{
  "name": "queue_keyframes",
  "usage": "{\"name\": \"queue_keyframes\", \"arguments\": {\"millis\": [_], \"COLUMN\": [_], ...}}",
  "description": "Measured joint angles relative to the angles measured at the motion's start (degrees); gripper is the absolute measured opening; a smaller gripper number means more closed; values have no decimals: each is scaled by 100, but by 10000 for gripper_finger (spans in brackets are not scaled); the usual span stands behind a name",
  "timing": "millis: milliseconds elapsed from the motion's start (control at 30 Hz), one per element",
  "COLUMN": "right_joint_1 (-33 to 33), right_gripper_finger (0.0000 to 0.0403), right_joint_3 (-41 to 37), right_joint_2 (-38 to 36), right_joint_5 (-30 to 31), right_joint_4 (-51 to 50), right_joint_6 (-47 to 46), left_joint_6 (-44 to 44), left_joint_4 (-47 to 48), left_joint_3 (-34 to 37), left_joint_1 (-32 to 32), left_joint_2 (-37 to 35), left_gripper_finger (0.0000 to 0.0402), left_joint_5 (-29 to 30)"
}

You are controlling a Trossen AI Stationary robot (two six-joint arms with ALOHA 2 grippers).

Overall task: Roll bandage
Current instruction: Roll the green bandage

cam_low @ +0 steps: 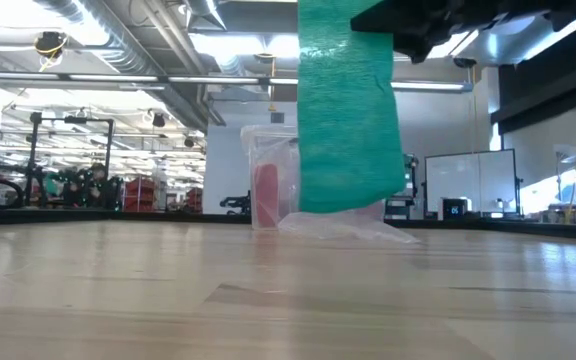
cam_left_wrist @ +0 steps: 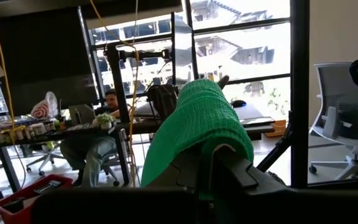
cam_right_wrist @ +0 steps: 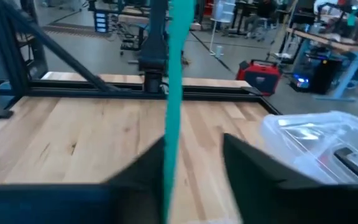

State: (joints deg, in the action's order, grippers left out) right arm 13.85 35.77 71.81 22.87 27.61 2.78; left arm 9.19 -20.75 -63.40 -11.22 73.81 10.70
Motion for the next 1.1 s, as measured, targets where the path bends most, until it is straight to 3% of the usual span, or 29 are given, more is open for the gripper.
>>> {"name": "queue_keyframes", "arguments": {"millis": [67, 133, 433, 733, 1100], "right_joint_1": [4, 16, 909, 1775, 2410], "right_gripper_finger": [60, 18, 9, 3, 2], "right_joint_3": [0, 1, 509, 1543, 3123], "right_joint_2": [0, 0, -7, -24, -26], "right_joint_5": [-101, -258, -285, -172, 358], "right_joint_4": [0, -2, -745, -1845, -2221], "right_joint_6": [58, 133, 231, 536, 1744], "left_joint_6": [1, 45, 489, 677, 1506], "left_joint_4": [2, -5, 62, 443, 1015], "left_joint_3": [0, 0, -2, 0, 0], "left_joint_1": [3, 47, 285, 537, 367], "left_joint_2": [0, -1, -176, -224, -98], "left_gripper_finger": [15, 15, 15, 15, 15], "left_joint_5": [1, 0, 724, 750, 752]}}
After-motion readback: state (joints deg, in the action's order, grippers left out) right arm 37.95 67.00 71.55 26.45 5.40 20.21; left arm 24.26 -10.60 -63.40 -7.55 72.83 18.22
